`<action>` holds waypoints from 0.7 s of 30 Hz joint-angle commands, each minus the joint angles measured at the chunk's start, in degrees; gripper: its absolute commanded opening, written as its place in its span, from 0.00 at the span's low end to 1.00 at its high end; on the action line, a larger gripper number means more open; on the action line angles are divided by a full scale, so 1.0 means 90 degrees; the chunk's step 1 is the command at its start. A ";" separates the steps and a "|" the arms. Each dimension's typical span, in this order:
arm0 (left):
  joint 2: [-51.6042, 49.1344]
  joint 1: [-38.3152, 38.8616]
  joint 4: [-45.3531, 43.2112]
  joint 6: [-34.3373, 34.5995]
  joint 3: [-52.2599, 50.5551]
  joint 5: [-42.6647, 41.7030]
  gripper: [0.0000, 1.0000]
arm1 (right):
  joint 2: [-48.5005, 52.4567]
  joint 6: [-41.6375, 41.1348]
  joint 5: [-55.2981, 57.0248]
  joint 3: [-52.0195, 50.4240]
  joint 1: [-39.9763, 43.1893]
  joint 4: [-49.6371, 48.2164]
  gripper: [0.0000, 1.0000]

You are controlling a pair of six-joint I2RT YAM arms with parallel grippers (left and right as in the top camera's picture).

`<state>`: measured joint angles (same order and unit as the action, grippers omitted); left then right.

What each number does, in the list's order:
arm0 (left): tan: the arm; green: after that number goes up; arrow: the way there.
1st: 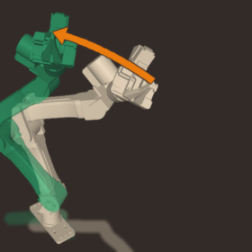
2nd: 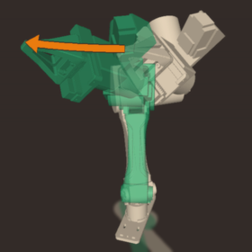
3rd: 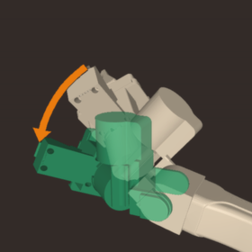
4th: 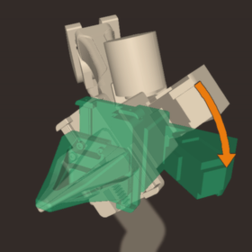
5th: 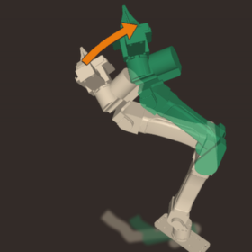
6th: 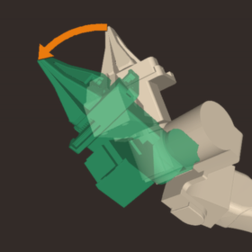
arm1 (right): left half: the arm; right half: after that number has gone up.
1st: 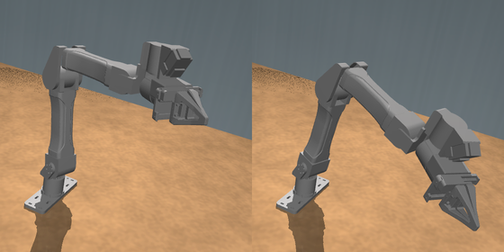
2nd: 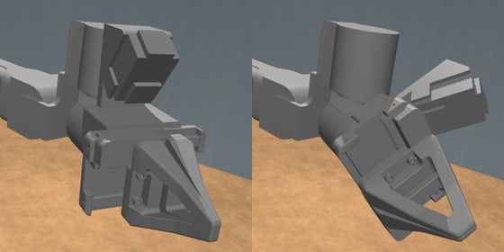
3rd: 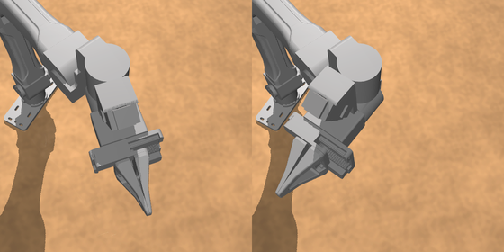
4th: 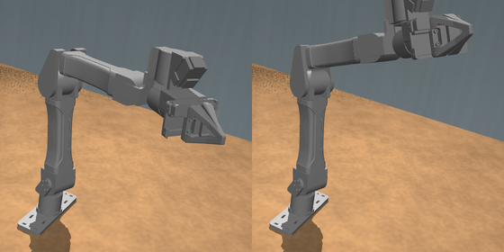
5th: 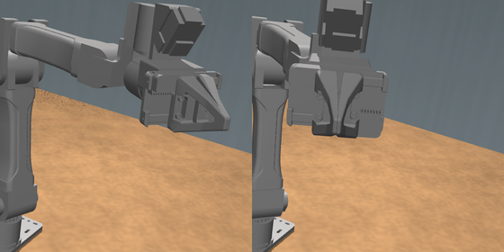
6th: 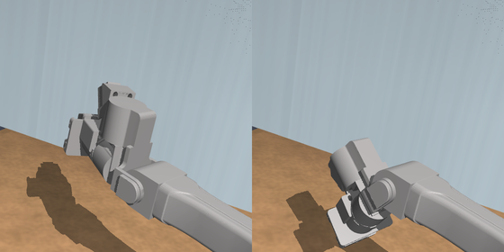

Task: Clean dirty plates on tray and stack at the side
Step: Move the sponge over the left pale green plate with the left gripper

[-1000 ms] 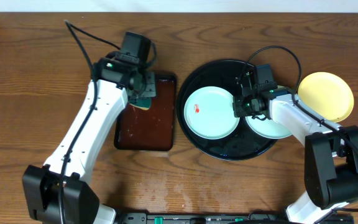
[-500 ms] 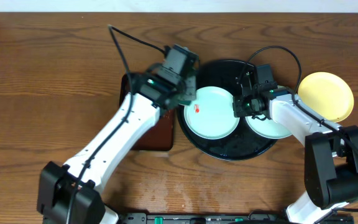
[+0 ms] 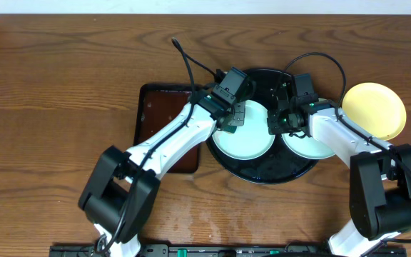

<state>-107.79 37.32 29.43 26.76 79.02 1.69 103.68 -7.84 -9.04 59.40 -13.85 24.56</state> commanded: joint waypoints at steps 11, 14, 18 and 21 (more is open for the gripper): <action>-0.0743 -0.0041 -0.0194 -0.0180 0.0010 0.0559 0.07 | 0.0022 0.0073 -0.0029 -0.0039 -0.0056 0.0007 0.01; -0.0889 -0.0041 -0.0192 -0.0182 0.0010 0.0709 0.08 | 0.0022 0.0073 -0.0029 -0.0039 -0.0056 0.0005 0.01; -0.1139 -0.0027 -0.0192 -0.0177 0.0005 0.0702 0.08 | 0.0022 0.0073 -0.0029 -0.0039 -0.0058 0.0005 0.01; -0.1384 -0.0024 -0.0185 -0.0177 0.0005 0.0661 0.07 | 0.0022 0.0073 -0.0027 -0.0039 -0.0056 0.0007 0.01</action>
<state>-116.31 37.43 27.03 25.67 79.24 5.17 103.68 -7.84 -9.15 59.40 -13.85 24.58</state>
